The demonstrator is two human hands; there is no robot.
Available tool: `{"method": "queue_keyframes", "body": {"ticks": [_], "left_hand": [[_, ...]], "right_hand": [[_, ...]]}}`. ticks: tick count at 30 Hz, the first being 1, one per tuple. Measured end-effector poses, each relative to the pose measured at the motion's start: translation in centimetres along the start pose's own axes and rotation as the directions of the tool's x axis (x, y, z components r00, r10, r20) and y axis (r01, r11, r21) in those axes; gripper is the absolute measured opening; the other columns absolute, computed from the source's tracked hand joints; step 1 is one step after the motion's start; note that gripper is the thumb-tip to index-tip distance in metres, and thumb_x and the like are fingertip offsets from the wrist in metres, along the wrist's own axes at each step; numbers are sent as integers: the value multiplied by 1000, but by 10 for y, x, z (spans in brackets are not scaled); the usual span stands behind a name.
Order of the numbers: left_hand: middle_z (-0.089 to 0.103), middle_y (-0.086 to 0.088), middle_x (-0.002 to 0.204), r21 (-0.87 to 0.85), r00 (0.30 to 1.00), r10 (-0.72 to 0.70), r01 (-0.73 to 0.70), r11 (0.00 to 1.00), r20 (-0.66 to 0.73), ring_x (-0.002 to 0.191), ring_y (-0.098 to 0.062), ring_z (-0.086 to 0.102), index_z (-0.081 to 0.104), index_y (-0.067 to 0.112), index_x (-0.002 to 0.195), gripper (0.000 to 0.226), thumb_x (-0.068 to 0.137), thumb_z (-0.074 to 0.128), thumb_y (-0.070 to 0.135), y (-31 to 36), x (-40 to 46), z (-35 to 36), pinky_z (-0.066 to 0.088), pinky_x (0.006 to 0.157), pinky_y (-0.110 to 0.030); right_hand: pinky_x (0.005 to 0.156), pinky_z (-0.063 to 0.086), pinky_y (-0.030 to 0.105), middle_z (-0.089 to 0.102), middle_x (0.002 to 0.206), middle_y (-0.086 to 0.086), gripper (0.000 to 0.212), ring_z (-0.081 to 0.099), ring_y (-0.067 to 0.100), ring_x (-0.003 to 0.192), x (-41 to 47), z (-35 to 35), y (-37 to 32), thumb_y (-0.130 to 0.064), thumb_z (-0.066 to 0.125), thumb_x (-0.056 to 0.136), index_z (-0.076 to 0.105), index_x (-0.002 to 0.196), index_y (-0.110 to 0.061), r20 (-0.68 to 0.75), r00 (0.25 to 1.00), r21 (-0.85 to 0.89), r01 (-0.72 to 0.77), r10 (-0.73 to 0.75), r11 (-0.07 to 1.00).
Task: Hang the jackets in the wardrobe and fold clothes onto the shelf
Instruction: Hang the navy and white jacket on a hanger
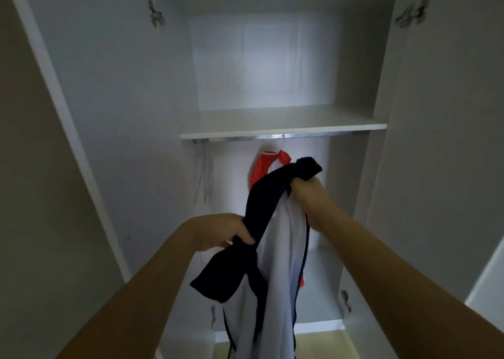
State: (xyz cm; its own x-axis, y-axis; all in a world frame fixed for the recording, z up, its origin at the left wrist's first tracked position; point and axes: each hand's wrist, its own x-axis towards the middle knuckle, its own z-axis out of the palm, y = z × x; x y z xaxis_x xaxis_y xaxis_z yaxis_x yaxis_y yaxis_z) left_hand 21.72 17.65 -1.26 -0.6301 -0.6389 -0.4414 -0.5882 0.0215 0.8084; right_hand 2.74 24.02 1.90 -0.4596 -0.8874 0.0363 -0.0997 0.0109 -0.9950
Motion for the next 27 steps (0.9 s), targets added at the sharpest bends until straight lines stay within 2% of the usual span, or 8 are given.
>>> {"method": "queue_keyframes", "body": {"ticks": [3, 7, 12, 15, 17, 20, 24, 27], "left_hand": [[70, -5, 119, -100, 998, -63, 64, 993, 17, 104, -20, 67, 66, 12, 122, 48, 76, 72, 22, -3, 50, -43, 53, 90, -32], [70, -8, 110, -100, 941, -167, 144, 985, -294, 89, -20, 68, 67, 9, 114, 25, 94, 61, 22, -12, 130, -99, 54, 92, -37], [64, -11, 104, -14, 827, -285, 318, 948, -484, 79, -23, 61, 59, 0, 113, 28, 96, 58, 22, -22, 242, -170, 52, 70, -33], [62, -12, 99, 263, 748, -121, 374, 890, -653, 72, -21, 55, 58, 4, 100, 15, 93, 53, 16, -36, 302, -213, 48, 64, -28], [65, -12, 105, 398, 703, -37, 445, 802, -711, 84, -25, 61, 58, 5, 101, 15, 91, 53, 16, -44, 333, -236, 51, 73, -31], [65, -11, 112, 431, 640, -49, 569, 700, -766, 104, -30, 64, 61, 5, 113, 25, 91, 56, 16, -52, 373, -264, 48, 75, -34], [71, -9, 101, 523, 634, -17, 652, 549, -773, 95, -27, 68, 71, 8, 103, 18, 91, 57, 11, -59, 410, -288, 45, 66, -30], [71, -7, 105, 554, 635, -11, 682, 477, -773, 100, -25, 68, 71, 10, 106, 21, 89, 59, 9, -63, 424, -294, 44, 65, -29]], "right_hand": [[68, 40, 33, 52, 75, 12, 22, 50, 24, 72, 59, 14, 13, -14, 45, 96, 53, 76, -8, 82, 997, -61, 16, -11, 998], [51, 33, 21, 42, 51, 0, 31, 41, 9, 49, 125, 41, 18, -4, 43, 94, 44, 63, -8, 162, 984, -189, 106, -76, 976], [59, 35, 31, 48, 62, 11, 18, 44, 20, 59, 213, 66, 44, -8, 47, 92, 56, 76, -5, 221, 975, -269, 74, -13, 960], [54, 34, 27, 43, 54, 3, 26, 41, 14, 53, 262, 77, 65, -8, 47, 91, 48, 65, -7, 167, 986, -367, 38, 26, 929], [52, 33, 24, 42, 53, 0, 29, 39, 12, 50, 292, 86, 77, -7, 48, 90, 44, 61, -10, 167, 985, -437, 31, 47, 899], [50, 34, 24, 44, 52, 1, 27, 41, 14, 50, 330, 100, 89, -3, 47, 85, 44, 60, -11, 172, 981, -530, 14, 92, 848], [47, 31, 22, 42, 50, 0, 27, 39, 14, 48, 371, 116, 105, -3, 48, 84, 42, 59, -13, 158, 981, -590, 1, 114, 807], [46, 26, 20, 38, 49, -1, 33, 34, 11, 46, 393, 121, 114, -2, 48, 85, 38, 56, -13, 158, 984, -644, 42, 79, 764]]}}
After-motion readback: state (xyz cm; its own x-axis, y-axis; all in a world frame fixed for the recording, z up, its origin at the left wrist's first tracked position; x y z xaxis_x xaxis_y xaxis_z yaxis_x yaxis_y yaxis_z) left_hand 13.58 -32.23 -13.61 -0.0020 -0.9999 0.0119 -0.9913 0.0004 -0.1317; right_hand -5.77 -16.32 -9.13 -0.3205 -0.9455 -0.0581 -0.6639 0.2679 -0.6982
